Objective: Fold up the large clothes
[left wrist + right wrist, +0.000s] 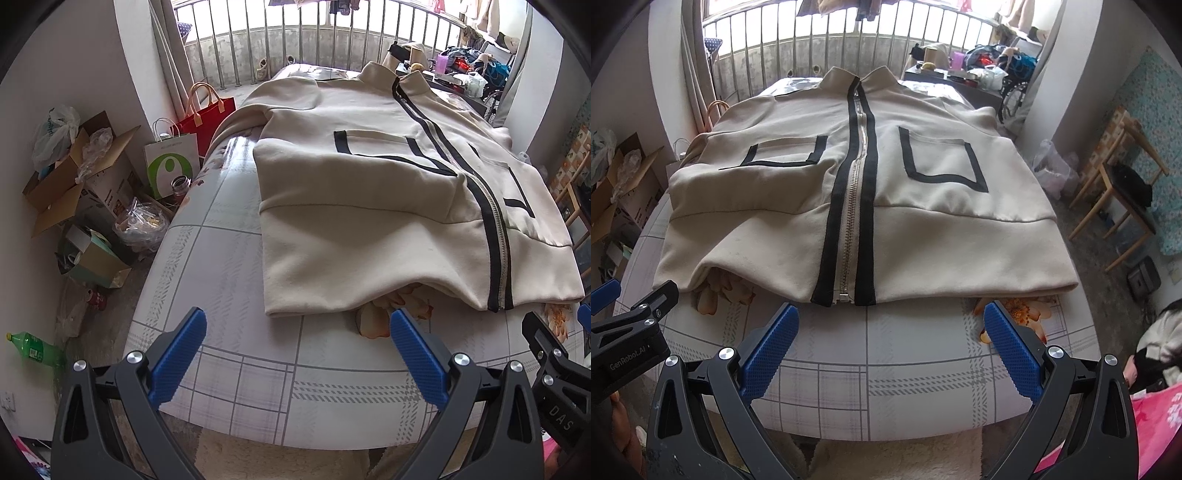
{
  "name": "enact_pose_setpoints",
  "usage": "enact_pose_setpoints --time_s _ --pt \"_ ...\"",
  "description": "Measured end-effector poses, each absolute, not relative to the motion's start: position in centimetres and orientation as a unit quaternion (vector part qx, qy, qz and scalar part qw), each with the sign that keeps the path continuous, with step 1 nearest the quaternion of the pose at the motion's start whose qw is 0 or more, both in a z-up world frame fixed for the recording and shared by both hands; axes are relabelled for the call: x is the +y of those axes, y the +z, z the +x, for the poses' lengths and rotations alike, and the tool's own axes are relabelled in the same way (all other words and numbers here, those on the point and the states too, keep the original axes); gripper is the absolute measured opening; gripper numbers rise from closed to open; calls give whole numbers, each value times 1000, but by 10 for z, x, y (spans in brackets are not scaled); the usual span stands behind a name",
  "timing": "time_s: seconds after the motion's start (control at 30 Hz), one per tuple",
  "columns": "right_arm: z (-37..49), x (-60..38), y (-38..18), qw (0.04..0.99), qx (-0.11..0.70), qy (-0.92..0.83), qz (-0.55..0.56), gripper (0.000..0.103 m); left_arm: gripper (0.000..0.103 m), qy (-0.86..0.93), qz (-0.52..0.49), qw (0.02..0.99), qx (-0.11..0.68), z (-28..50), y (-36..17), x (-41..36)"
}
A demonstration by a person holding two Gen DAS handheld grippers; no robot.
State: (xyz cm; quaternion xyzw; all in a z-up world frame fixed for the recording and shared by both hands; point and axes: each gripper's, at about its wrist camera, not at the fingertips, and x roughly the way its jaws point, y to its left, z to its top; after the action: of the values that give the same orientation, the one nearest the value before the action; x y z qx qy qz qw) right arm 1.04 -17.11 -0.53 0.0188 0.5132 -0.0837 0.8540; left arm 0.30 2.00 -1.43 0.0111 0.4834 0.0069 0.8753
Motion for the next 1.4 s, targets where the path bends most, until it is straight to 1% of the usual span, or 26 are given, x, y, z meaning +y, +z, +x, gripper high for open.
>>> enact_pose_setpoints --time_s 1.4 --pt "11 -177 2 862 499 -87 33 96 98 12 18 876 482 2 -12 21"
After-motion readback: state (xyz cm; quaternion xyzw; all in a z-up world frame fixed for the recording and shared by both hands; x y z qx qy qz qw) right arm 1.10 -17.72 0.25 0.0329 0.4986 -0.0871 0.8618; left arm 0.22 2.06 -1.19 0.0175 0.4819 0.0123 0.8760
